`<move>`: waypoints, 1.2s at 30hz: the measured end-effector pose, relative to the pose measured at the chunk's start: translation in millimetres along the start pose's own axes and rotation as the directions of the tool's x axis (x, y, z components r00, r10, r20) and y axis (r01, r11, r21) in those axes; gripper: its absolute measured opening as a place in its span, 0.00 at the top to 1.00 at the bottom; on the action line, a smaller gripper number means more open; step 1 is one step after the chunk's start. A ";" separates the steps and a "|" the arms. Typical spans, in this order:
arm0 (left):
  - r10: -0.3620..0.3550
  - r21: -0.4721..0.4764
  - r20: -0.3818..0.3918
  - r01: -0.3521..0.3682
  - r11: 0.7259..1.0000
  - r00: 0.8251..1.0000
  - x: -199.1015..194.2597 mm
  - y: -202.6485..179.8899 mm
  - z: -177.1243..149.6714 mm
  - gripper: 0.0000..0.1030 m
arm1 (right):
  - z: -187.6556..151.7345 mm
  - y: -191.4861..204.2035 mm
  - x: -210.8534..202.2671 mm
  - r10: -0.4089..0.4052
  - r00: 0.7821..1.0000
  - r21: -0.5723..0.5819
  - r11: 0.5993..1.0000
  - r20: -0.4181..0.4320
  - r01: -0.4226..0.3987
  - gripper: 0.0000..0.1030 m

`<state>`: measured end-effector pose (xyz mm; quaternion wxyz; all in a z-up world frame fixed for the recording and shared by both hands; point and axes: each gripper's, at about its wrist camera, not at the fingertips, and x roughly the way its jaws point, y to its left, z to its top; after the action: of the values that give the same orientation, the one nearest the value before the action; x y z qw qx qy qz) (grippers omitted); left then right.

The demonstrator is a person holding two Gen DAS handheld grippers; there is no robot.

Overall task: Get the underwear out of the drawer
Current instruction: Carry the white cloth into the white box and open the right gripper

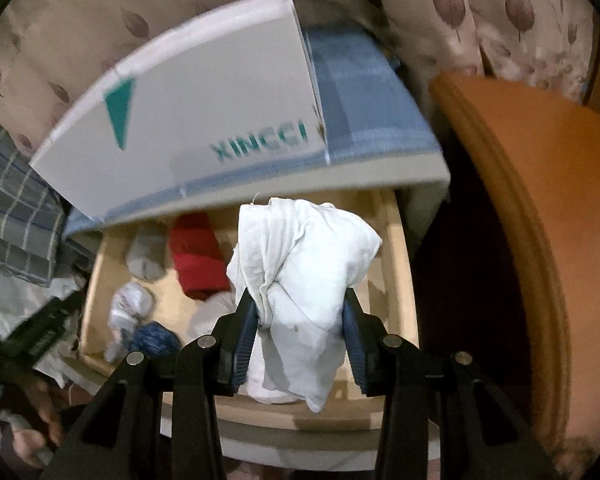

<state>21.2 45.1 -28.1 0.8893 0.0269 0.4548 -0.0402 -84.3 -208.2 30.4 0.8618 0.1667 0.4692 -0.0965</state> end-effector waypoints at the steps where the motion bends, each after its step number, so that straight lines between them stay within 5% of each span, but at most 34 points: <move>1: -0.001 -0.001 -0.002 0.001 1.000 1.000 0.6 0.2 0.3 0.46 | 2.7 1.0 -5.0 0.003 1.000 -0.001 1.000 0.010 -0.003 0.63; 13: 0.000 -0.016 -0.004 0.000 1.000 1.000 0.2 2.5 -0.9 0.46 | 72.6 25.2 -81.5 0.055 0.981 -0.058 0.997 0.188 -0.045 0.63; 20: -0.004 -0.020 -0.003 0.004 1.000 1.000 0.6 3.6 -0.6 0.46 | 139.5 50.9 -89.0 0.067 0.964 -0.080 0.996 0.257 -0.048 0.63; 27: -0.036 -0.042 0.006 0.036 0.998 0.999 -1.9 6.4 -0.1 0.46 | 180.4 77.3 -37.4 0.013 0.984 -0.100 0.995 0.176 0.005 0.63; 36: -0.065 -0.050 0.026 0.066 0.997 0.998 -6.5 10.5 -1.3 0.46 | 178.6 93.8 26.7 -0.098 0.995 -0.096 0.990 0.032 0.101 0.63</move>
<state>17.3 56.0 -23.4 0.8934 -0.0112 0.4453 -0.0581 99.1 -189.2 116.4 0.8693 0.0996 0.4695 -0.1185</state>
